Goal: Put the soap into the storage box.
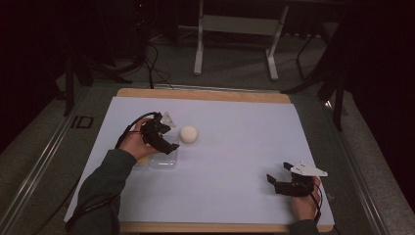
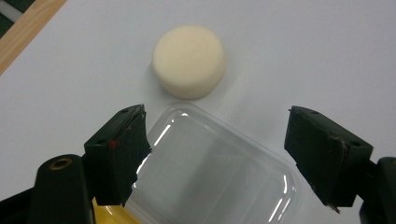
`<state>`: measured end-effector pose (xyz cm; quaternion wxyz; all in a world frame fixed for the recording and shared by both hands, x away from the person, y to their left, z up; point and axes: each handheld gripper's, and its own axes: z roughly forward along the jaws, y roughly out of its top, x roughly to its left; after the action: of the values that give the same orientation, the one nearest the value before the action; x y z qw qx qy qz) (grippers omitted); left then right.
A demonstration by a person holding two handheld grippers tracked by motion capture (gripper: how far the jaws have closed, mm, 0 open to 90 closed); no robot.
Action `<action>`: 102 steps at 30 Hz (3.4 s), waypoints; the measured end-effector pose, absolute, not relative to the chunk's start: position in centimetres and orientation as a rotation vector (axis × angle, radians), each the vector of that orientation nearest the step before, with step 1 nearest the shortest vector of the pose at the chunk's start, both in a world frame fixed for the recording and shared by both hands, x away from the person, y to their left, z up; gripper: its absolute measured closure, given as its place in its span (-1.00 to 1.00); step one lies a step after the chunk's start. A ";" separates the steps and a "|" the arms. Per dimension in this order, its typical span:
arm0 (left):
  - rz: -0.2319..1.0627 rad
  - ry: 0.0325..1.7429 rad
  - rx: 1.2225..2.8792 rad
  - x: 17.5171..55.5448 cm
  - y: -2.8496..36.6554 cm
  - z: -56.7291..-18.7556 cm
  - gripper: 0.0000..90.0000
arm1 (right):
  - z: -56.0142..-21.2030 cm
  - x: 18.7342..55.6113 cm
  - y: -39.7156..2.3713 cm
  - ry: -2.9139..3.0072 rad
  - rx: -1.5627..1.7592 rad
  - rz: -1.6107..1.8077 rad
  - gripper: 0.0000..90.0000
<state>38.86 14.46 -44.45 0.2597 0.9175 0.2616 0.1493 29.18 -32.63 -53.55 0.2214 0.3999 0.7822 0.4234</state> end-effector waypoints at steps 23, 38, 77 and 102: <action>0.357 0.753 2.537 41.7 13.2 -45.6 -0.67 | -53.6 29.2 -32.6 2.165 1.101 1.168 -0.69; 0.317 0.785 2.574 43.7 12.3 -46.4 -0.74 | -53.5 29.2 -32.6 2.164 1.103 1.173 -0.69; 0.199 0.866 2.663 47.5 7.8 -48.9 -0.74 | -53.5 29.2 -32.7 2.163 1.105 1.176 -0.69; 0.161 0.953 2.764 48.9 6.1 -50.6 -0.63 | -53.5 29.2 -32.7 2.162 1.110 1.182 -0.69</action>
<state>48.88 6.05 -50.61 0.1066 0.9386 0.3235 0.0547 29.20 -32.71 -53.54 0.2179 0.4009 0.7807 0.4269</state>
